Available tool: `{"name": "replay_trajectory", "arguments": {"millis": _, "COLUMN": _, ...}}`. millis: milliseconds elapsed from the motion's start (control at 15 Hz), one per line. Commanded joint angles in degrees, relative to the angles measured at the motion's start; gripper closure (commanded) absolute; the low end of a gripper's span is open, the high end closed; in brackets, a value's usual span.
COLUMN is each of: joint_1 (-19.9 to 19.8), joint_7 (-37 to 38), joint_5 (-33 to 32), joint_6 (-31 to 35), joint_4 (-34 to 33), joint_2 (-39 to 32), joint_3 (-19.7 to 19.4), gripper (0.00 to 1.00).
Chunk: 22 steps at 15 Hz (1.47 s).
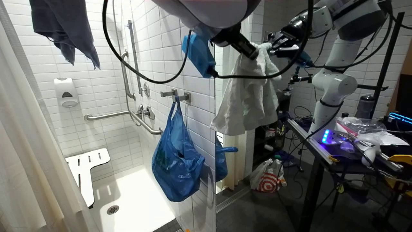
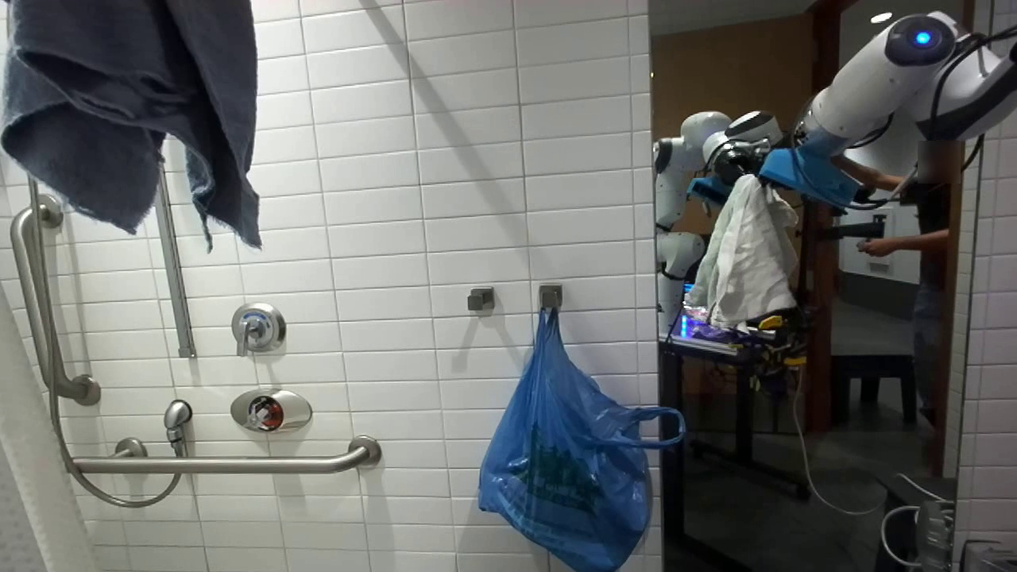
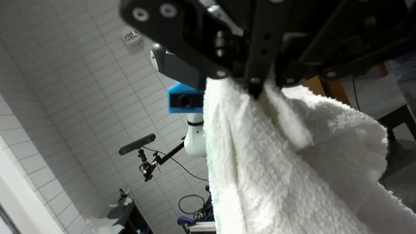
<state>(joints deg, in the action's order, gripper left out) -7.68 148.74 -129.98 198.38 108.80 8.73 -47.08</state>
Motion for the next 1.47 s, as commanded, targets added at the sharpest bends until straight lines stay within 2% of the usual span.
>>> {"name": "replay_trajectory", "arguments": {"millis": 0, "joint_1": -4.3, "joint_7": 1.4, "joint_5": -1.8, "joint_6": -0.1, "joint_4": -2.8, "joint_2": 3.1, "joint_3": 5.2, "gripper": 0.99}}
{"name": "replay_trajectory", "arguments": {"millis": 533, "joint_1": -18.9, "joint_7": 1.0, "joint_5": 1.6, "joint_6": 0.0, "joint_4": -7.5, "joint_2": 1.3, "joint_3": 20.5, "gripper": 0.99}}
{"name": "replay_trajectory", "arguments": {"millis": 867, "joint_1": -27.5, "joint_7": 1.0, "joint_5": 3.1, "joint_6": -0.1, "joint_4": -9.2, "joint_2": -0.2, "joint_3": 28.7, "gripper": 0.99}}
{"name": "replay_trajectory", "arguments": {"millis": 1133, "joint_1": -37.6, "joint_7": 0.9, "joint_5": 10.1, "joint_6": -0.1, "joint_4": -8.8, "joint_2": -1.0, "joint_3": 35.9, "gripper": 0.99}}
{"name": "replay_trajectory", "arguments": {"millis": 1400, "joint_1": -44.6, "joint_7": 0.9, "joint_5": 18.2, "joint_6": -2.9, "joint_4": -4.2, "joint_2": 1.1, "joint_3": 43.2, "gripper": 0.99}}
